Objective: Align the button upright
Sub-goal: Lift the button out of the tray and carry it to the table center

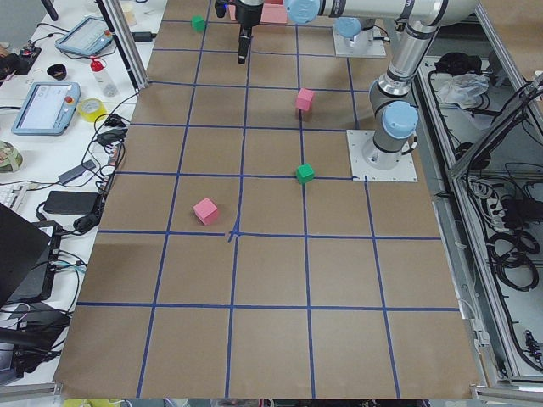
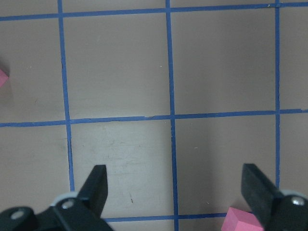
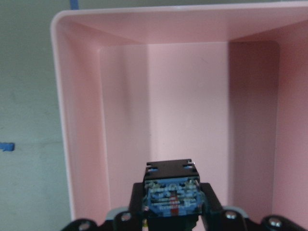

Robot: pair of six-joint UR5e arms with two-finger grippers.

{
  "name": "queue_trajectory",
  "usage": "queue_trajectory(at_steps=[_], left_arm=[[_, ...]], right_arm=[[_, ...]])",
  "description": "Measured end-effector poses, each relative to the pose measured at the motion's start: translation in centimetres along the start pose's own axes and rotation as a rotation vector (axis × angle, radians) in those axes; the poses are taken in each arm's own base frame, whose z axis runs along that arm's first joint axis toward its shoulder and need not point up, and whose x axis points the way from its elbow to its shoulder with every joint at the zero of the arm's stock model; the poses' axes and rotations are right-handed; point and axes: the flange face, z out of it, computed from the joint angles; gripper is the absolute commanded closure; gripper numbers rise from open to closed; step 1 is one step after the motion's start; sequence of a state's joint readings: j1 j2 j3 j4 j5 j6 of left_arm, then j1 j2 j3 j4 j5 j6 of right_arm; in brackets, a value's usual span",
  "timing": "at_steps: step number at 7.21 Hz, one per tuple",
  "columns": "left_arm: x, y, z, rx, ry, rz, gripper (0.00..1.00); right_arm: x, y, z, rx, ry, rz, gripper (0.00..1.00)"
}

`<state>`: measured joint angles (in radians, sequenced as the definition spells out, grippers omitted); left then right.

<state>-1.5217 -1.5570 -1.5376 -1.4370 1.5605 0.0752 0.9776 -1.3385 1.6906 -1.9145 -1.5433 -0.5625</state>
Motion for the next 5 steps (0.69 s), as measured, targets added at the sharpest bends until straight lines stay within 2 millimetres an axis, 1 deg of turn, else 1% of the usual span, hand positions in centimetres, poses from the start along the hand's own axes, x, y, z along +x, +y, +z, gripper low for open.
queue_trajectory(at_steps=[1,2,3,4,5], left_arm=[[0.0,0.0,0.0,0.000,0.000,0.000,0.00],[0.0,0.0,0.1,-0.001,0.002,0.000,0.00],[0.0,0.0,0.1,-0.003,0.005,0.000,0.00],[0.1,0.1,0.2,-0.006,0.007,-0.001,0.00],[0.1,0.1,0.2,-0.006,0.008,-0.001,0.00]], right_arm=[[-2.2,-1.3,-3.2,-0.016,-0.010,-0.048,1.00],[-5.6,-2.8,-5.6,-0.010,-0.006,-0.106,1.00],[-10.0,-4.0,-6.8,0.003,0.002,-0.166,1.00],[-15.0,-4.7,-7.3,0.016,0.007,-0.220,1.00],[-19.7,-5.1,-7.5,0.027,0.009,-0.247,1.00]])
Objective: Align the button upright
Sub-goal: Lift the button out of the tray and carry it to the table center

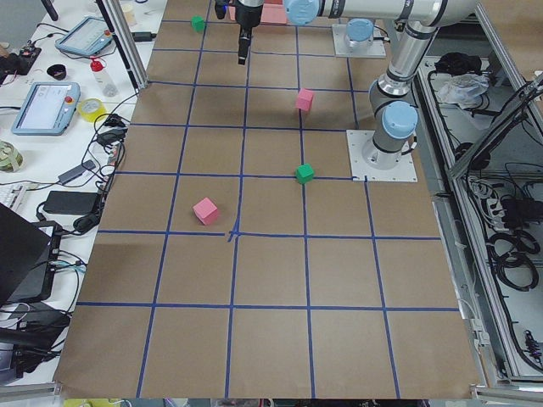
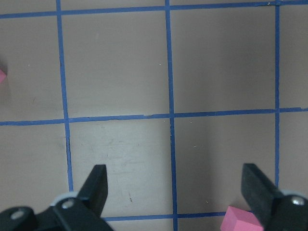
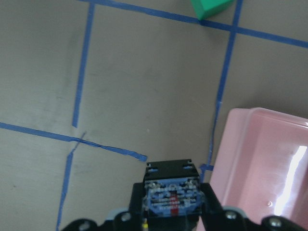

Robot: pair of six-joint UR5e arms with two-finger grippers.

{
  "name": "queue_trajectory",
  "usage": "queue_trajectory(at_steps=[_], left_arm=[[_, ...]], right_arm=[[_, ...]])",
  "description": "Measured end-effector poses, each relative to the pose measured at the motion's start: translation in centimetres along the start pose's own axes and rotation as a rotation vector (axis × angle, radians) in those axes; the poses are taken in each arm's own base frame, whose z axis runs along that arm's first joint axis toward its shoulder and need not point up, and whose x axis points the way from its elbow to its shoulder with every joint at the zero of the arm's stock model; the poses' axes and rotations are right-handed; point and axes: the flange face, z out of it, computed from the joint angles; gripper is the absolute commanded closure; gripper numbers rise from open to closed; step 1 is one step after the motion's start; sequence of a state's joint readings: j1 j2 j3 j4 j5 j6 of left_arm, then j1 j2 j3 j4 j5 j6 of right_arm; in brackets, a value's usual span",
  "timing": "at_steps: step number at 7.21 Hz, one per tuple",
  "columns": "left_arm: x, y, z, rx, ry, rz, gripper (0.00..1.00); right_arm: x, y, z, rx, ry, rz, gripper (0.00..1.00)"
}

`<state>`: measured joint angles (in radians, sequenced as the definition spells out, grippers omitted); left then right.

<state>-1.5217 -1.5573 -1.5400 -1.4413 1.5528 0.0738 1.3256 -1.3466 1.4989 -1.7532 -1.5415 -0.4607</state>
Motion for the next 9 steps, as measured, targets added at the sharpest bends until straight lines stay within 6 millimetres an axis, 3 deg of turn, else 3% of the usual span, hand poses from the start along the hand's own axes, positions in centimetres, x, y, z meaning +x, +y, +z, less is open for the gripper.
queue_trajectory(at_steps=[3,6,8,9], left_arm=[[0.2,0.3,-0.3,0.011,0.010,0.006,0.00],[0.4,1.0,2.3,-0.051,0.036,0.014,0.00],[0.5,1.8,1.6,-0.040,0.036,0.017,0.00],[0.5,2.0,1.2,-0.032,0.033,0.019,0.00]], right_arm=[[-12.9,-2.8,1.6,0.015,-0.004,0.069,1.00],[-25.1,-5.9,8.0,0.070,-0.047,0.187,1.00],[-31.8,-6.3,13.0,0.071,-0.074,0.208,1.00],[-34.1,-6.1,15.2,0.065,-0.081,0.223,1.00]])
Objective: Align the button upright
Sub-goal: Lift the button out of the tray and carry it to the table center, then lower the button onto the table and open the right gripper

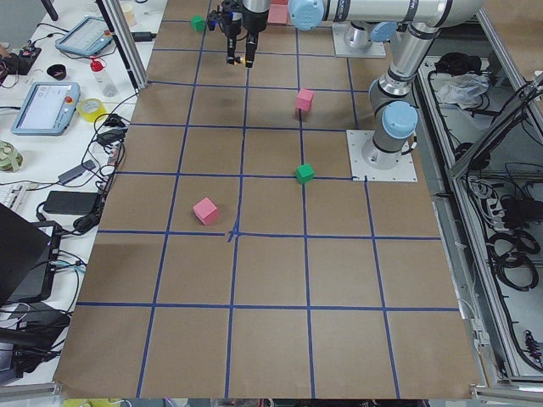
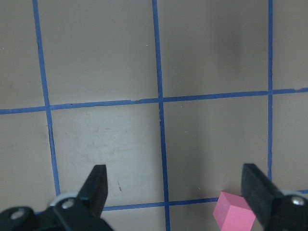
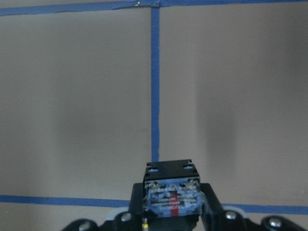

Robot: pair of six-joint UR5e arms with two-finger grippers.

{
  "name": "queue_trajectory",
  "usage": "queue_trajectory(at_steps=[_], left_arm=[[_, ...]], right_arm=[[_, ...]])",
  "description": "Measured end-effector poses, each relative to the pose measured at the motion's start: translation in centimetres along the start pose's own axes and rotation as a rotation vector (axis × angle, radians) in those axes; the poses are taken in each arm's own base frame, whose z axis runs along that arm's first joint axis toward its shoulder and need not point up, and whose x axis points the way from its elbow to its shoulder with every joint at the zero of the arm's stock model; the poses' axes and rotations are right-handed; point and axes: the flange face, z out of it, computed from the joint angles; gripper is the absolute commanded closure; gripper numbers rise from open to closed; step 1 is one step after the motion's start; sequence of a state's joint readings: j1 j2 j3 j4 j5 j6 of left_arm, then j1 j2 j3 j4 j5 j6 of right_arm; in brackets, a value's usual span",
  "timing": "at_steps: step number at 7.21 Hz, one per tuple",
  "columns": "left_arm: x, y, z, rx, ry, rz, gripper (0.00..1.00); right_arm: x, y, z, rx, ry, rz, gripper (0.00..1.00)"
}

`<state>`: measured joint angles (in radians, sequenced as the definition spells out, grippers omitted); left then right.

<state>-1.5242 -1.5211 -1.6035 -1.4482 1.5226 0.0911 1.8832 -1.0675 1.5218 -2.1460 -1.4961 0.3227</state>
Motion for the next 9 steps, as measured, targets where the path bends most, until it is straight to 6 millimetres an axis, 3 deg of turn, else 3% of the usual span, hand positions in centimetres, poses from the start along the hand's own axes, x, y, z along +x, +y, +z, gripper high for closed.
queue_trajectory(at_steps=[1,3,8,9], left_arm=[[0.0,0.2,-0.3,0.005,-0.003,0.002,0.00],[0.0,0.2,-0.7,0.009,-0.006,-0.002,0.00],[-0.3,0.0,-1.5,-0.011,-0.034,-0.018,0.00],[-0.3,0.1,-1.6,-0.014,-0.036,-0.018,0.00]], right_arm=[[-1.0,1.1,2.3,-0.008,-0.001,0.004,1.00],[-1.2,2.8,5.4,0.011,-0.013,0.003,1.00],[-2.9,5.0,7.7,-0.005,-0.013,0.013,1.00],[-3.1,5.1,7.8,-0.005,-0.008,0.014,0.83]])
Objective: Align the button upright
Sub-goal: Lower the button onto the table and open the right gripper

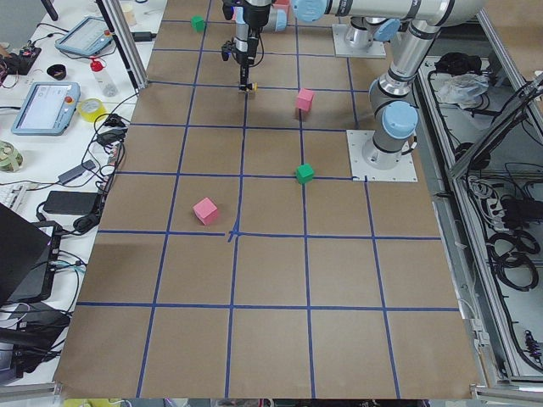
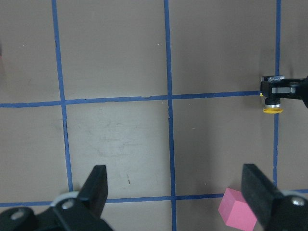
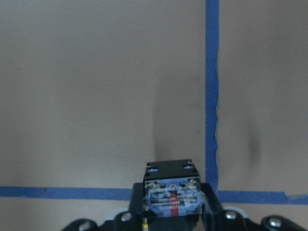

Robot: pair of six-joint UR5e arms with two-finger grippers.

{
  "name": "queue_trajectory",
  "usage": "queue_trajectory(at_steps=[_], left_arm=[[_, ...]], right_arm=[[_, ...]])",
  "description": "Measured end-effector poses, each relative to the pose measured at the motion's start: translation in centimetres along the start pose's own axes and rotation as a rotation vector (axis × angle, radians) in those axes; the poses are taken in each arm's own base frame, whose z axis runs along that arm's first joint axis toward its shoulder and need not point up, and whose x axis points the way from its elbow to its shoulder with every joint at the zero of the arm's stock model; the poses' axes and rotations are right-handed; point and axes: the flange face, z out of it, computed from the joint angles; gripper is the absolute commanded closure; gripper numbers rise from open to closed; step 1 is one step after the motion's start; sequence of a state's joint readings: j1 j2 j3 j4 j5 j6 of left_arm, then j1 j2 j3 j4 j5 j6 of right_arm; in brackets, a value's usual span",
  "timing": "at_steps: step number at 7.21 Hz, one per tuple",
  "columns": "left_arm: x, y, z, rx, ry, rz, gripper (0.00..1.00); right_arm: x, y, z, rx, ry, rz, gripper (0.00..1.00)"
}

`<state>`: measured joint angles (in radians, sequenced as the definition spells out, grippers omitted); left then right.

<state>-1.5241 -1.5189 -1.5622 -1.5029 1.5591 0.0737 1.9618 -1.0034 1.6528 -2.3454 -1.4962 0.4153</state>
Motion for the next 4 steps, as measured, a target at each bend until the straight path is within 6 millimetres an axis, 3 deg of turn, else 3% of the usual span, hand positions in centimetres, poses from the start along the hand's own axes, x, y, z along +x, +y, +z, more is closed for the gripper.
queue_trajectory(at_steps=[1,3,4], left_arm=[[0.01,0.05,-0.07,-0.001,0.000,0.000,0.00],[-0.02,0.06,-0.14,-0.001,0.000,0.001,0.00],[-0.02,0.07,-0.11,-0.001,0.001,0.001,0.00]], right_arm=[[0.03,0.05,0.10,0.001,0.007,0.002,0.72],[0.08,0.12,0.27,-0.003,0.013,0.009,0.61],[0.10,0.15,0.33,-0.004,0.014,0.010,0.37]])
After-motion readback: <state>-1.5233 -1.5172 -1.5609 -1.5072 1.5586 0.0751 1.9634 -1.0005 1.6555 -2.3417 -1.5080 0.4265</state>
